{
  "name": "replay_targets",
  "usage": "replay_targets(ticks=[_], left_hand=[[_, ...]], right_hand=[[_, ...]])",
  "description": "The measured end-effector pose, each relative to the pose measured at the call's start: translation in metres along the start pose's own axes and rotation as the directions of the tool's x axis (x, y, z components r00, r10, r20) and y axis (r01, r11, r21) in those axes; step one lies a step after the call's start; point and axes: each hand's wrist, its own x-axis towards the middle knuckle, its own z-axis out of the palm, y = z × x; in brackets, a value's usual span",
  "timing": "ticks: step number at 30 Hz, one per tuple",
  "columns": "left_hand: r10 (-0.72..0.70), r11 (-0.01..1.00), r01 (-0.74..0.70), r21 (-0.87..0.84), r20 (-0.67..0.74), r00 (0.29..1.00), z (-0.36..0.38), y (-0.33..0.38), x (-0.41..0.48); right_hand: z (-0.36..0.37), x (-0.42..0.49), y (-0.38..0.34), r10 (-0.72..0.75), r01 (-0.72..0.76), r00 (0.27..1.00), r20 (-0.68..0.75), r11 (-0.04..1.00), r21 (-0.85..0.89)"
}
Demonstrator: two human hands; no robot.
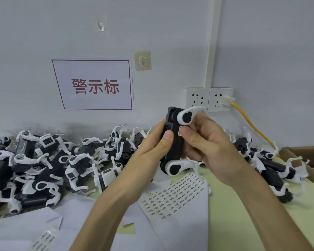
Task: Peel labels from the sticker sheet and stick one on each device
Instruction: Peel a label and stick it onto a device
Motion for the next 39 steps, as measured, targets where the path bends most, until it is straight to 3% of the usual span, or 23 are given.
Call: replay_targets(ticks=[4,8,14,16,18,21,23,25,27,31,35,39], left_hand=[[-0.073,0.996,0.072,-0.061,-0.028,0.997,-0.001,-0.001,0.003],[-0.232,0.956,0.208,-0.207,-0.098,0.968,-0.003,-0.001,0.005],[-0.341,0.93,0.307,-0.203,-0.159,0.927,-0.004,-0.001,0.007],[-0.344,0.934,0.322,-0.158,-0.144,0.928,-0.005,-0.002,0.007],[-0.34,0.934,0.324,-0.154,-0.091,0.936,-0.003,-0.003,0.007],[-0.376,0.916,0.373,-0.151,0.009,0.927,0.001,-0.005,0.005],[-0.409,0.901,0.417,-0.122,0.081,0.909,0.003,-0.008,0.003],[-0.436,0.889,0.45,-0.087,0.141,0.889,0.004,-0.009,0.002],[-0.462,0.877,0.476,-0.069,0.157,0.873,0.003,-0.011,0.002],[-0.505,0.852,0.517,-0.076,0.133,0.853,0.002,-0.016,0.002],[-0.505,0.855,0.518,-0.043,0.168,0.847,0.007,-0.022,0.002],[-0.517,0.854,0.52,-0.005,0.103,0.85,0.007,-0.027,0.005]], right_hand=[[-0.001,-0.002,0.003,-0.002,0.003,1.0,0.015,1.0,-0.023],[-0.007,-0.004,0.002,0.099,-0.086,0.99,0.096,0.988,-0.13],[-0.038,-0.01,-0.014,0.215,-0.161,0.957,0.193,0.951,-0.264],[-0.047,-0.011,-0.016,0.185,-0.158,0.974,0.133,0.969,-0.192],[-0.051,-0.009,-0.017,0.119,-0.12,0.993,-0.015,0.986,-0.115],[-0.048,-0.003,-0.01,0.091,-0.13,0.98,-0.175,0.966,-0.225],[-0.044,-0.003,-0.002,0.267,-0.284,0.959,-0.097,0.891,-0.354],[-0.046,-0.007,0.002,0.487,-0.437,0.873,0.035,0.811,-0.389],[-0.05,-0.012,0.002,0.559,-0.496,0.823,0.096,0.791,-0.357],[-0.06,-0.014,0.0,0.515,-0.454,0.845,0.149,0.835,-0.31],[-0.071,-0.017,0.006,0.55,-0.511,0.812,0.196,0.832,-0.215],[-0.103,-0.027,0.018,0.59,-0.586,0.798,0.119,0.807,-0.07]])
